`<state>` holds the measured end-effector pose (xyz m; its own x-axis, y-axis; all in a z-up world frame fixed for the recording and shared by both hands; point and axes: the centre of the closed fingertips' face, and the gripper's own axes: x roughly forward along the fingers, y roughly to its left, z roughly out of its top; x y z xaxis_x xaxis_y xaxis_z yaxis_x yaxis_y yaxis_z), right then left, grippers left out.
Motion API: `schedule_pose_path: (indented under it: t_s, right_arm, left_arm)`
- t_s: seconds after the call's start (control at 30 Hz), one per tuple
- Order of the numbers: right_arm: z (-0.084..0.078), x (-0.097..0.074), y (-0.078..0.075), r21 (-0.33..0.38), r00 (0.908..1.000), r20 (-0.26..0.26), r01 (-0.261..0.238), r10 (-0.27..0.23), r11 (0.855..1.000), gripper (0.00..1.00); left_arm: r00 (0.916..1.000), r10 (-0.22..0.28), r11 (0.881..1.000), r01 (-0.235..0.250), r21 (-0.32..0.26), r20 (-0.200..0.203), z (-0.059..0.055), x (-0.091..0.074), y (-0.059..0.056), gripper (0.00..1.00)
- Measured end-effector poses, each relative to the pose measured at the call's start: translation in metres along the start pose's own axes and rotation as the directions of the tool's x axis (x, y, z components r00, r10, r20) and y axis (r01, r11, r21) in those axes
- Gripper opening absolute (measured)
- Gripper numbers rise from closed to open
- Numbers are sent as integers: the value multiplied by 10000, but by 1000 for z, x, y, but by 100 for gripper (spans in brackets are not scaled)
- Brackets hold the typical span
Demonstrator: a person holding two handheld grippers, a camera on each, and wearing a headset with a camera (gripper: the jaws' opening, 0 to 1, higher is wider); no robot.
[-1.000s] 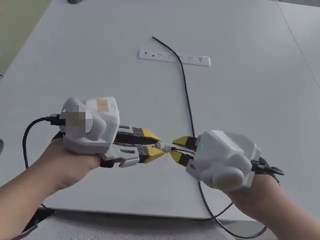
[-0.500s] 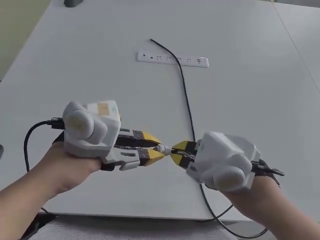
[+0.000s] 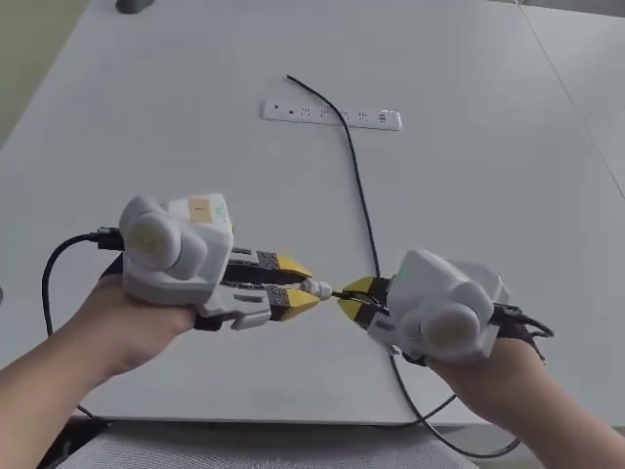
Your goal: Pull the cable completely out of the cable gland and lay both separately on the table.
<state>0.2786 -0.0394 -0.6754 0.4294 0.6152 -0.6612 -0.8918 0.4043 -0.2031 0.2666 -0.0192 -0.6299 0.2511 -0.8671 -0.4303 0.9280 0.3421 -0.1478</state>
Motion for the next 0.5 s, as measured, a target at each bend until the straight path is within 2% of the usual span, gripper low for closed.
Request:
schedule_pose_path:
  t_s: [0.27, 0.33, 0.5]
  right_arm:
    - [-9, 2, 0, 346, 9996, -261, 150, -141, 9993, 0]
    - [-19, 2, -2, 356, 9977, -613, 311, -289, 9989, 0]
    - [-30, -1, -7, 414, 9969, -660, 450, -422, 9981, 0]
  left_arm:
    - [10000, -48, 10000, 48, 75, 35, -2, -3, -1, 15]
    - [9999, -56, 10000, 56, 53, 123, -1, -4, -1, 15]
    - [9999, -22, 10000, 23, -18, 131, -3, -5, 2, 15]
